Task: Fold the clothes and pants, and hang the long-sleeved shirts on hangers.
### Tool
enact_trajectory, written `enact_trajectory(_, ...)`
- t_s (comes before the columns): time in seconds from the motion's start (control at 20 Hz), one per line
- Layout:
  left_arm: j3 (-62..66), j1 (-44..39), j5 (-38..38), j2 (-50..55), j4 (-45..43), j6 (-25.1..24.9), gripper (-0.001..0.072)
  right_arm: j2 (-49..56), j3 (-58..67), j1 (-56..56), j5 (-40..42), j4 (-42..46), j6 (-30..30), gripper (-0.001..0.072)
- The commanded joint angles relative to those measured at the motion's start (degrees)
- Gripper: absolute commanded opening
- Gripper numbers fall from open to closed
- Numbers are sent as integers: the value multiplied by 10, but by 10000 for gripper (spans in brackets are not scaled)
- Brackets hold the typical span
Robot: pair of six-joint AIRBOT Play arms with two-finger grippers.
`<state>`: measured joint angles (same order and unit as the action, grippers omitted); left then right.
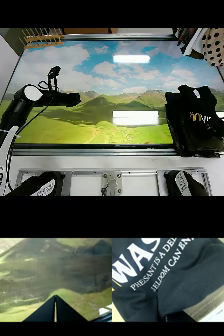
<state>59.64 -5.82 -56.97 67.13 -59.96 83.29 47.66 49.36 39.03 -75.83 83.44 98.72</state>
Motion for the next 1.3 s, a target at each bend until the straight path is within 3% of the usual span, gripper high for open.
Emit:
enact_trajectory(0.0, 0, 0, 0, 0, 0, 0, 7, -15, -35, 0, -10, 6, 3, 25)
enact_trajectory(0.05, 0, 0, 0, 0, 0, 0, 7, -15, -35, 0, -12, 6, 3, 132)
enact_trajectory(0.1, 0, 0, 0, 0, 0, 0, 7, -15, -35, 0, -14, 6, 3, 335)
enact_trajectory(0.15, 0, 0, 0, 0, 0, 0, 7, -15, -35, 0, -21, 6, 3, 470)
enact_trajectory(0.2, 0, 0, 0, 0, 0, 0, 7, -16, -35, 0, -28, 6, -3, 522)
enact_trajectory(0.45, 0, -1, 0, 0, 0, 0, 6, -110, -20, -28, 22, -29, -112, 520)
enact_trajectory(0.65, 0, -1, -5, 0, 0, 0, 7, -173, -20, -130, 73, -153, -190, 520)
enact_trajectory(1.0, 0, -1, -10, 0, 0, 0, 7, -94, -20, -354, 112, -187, -201, 518)
enact_trajectory(1.25, 0, -1, -14, 0, 0, 0, 7, -57, -20, -388, 111, -188, -201, 512)
